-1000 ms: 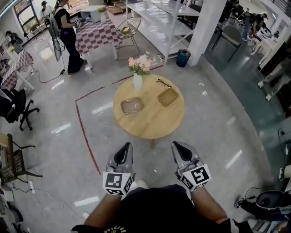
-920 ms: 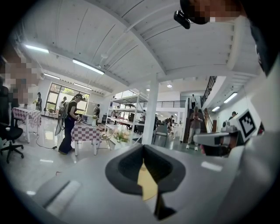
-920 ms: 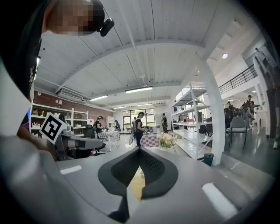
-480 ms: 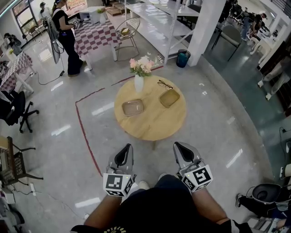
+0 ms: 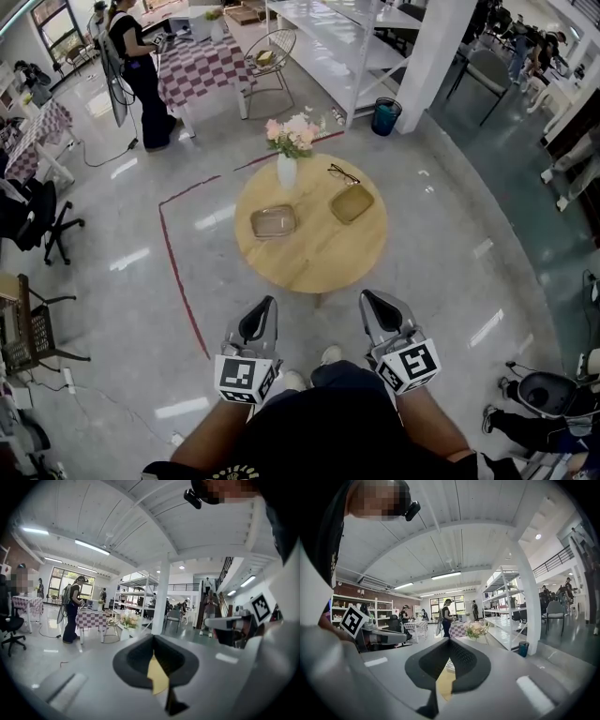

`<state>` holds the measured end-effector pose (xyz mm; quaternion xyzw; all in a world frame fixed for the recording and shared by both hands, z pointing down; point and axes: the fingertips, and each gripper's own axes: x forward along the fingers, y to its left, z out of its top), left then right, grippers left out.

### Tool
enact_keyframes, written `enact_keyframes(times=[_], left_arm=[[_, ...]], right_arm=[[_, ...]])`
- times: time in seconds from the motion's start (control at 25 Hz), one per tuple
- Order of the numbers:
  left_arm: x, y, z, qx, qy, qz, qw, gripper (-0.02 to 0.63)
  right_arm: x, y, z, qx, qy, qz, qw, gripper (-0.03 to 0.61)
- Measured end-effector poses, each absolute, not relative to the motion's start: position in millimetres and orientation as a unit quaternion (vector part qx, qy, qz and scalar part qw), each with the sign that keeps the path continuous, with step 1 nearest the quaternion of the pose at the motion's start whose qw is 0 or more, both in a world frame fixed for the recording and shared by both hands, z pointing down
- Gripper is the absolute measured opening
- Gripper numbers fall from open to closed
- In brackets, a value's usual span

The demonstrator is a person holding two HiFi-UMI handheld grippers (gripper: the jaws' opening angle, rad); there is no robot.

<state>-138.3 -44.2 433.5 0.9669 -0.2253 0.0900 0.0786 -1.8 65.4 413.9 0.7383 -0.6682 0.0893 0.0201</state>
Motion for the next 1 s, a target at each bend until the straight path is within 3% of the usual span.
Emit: enact_keyframes(times=[1.0], left_arm=[[-57.6,-56.3,440.4,0.962,-0.230,0.113,0.095,0.002]], right_arm=[[81.2,55.5,425.4,0.735,-0.669,0.113,0.005,-0.002]])
